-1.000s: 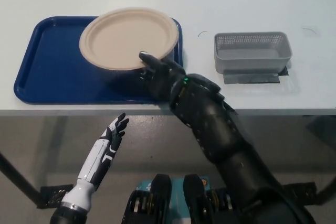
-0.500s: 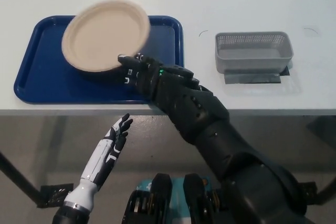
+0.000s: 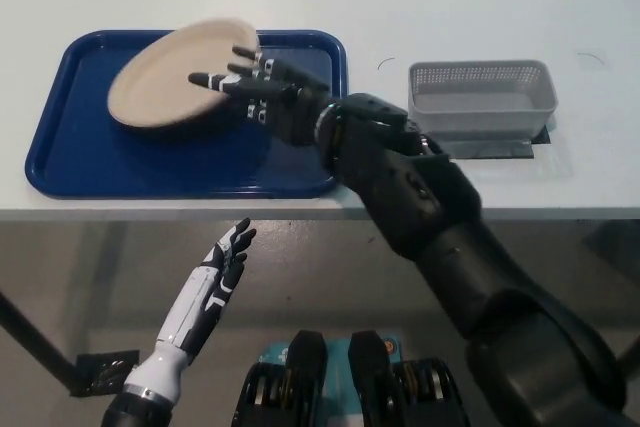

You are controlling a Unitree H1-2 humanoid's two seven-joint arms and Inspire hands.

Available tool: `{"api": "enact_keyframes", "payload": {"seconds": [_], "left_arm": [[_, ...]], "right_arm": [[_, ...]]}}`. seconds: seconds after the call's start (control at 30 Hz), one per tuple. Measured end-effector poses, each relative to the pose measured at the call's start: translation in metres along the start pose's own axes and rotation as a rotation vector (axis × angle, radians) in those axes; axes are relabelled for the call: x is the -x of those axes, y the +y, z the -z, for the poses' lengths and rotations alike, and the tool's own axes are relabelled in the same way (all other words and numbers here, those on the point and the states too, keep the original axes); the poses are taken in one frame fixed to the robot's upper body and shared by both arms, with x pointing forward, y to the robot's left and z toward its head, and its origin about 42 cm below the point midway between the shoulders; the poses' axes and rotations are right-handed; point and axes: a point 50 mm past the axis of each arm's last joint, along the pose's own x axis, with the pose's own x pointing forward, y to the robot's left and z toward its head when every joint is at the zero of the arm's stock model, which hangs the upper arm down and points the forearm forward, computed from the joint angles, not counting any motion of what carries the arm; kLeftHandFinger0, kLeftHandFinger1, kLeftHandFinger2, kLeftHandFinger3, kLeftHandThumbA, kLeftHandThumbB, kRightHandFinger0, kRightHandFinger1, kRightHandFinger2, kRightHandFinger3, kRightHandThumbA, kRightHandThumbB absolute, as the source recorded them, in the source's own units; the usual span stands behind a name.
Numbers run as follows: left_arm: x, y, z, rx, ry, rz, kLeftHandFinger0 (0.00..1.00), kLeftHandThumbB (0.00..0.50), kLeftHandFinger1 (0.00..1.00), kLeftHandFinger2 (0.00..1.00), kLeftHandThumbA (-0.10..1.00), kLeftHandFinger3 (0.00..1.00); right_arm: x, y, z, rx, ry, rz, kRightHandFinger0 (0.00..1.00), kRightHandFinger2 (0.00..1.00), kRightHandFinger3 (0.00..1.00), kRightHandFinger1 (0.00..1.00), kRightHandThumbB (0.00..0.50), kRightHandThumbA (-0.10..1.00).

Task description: Use the right hand to pick up a plate from a leveled surface and place it into a tray on the left side

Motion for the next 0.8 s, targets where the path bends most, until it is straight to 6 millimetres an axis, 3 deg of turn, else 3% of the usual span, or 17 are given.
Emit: {"api": "enact_keyframes", "payload": {"seconds": [0.1,0.17,0.23,0.27,0.33,0.53,0.57,0.6,0.7,0.73,0.8], "left_arm": [[0.000,0.000,0.000,0.001,0.001,0.001,1.00,0.199,1.00,1.00,1.00,1.00],[0.000,0.000,0.000,0.001,0.002,0.001,1.00,0.181,1.00,1.00,1.00,1.00],[0.000,-0.001,0.001,0.002,0.005,0.002,1.00,0.181,1.00,1.00,1.00,1.00],[0.000,-0.001,0.001,0.002,0.006,0.002,1.00,0.166,1.00,1.00,1.00,1.00],[0.001,-0.001,0.002,0.002,0.009,0.003,1.00,0.167,1.00,1.00,1.00,1.00],[0.003,-0.002,0.005,0.004,0.020,0.004,1.00,0.173,1.00,1.00,1.00,1.00],[0.004,-0.002,0.006,0.005,0.023,0.004,1.00,0.153,1.00,1.00,1.00,1.00],[0.004,-0.002,0.006,0.005,0.026,0.004,1.00,0.149,1.00,1.00,1.00,1.00],[0.006,-0.003,0.008,0.007,0.034,0.005,1.00,0.139,1.00,1.00,1.00,1.00],[0.007,-0.003,0.010,0.008,0.040,0.005,1.00,0.138,1.00,1.00,1.00,1.00],[0.009,-0.004,0.012,0.010,0.050,0.006,1.00,0.157,1.00,1.00,1.00,1.00]], "right_arm": [[0.016,-0.014,0.009,0.000,-0.029,-0.011,1.00,1.00,1.00,1.00,0.481,0.84],[0.027,-0.026,0.017,-0.002,-0.040,-0.005,1.00,1.00,1.00,1.00,0.500,0.84],[0.043,-0.045,0.028,-0.001,-0.053,0.012,1.00,1.00,1.00,1.00,0.491,0.84],[0.049,-0.052,0.033,-0.003,-0.055,0.021,1.00,1.00,1.00,1.00,0.462,0.87],[0.067,-0.068,0.041,-0.007,-0.071,0.036,1.00,1.00,1.00,1.00,0.466,0.86],[0.128,-0.116,0.074,-0.017,-0.086,0.097,1.00,1.00,1.00,1.00,0.455,1.00],[0.140,-0.123,0.081,-0.020,-0.086,0.105,1.00,1.00,1.00,1.00,0.496,1.00],[0.152,-0.129,0.090,-0.023,-0.082,0.114,1.00,1.00,1.00,1.00,0.499,1.00],[0.182,-0.139,0.113,-0.031,-0.068,0.134,1.00,1.00,1.00,1.00,0.499,1.00],[0.198,-0.140,0.125,-0.037,-0.062,0.135,1.00,1.00,1.00,1.00,0.472,1.00],[0.223,-0.140,0.143,-0.050,-0.051,0.136,1.00,1.00,1.00,1.00,0.484,1.00]]}}
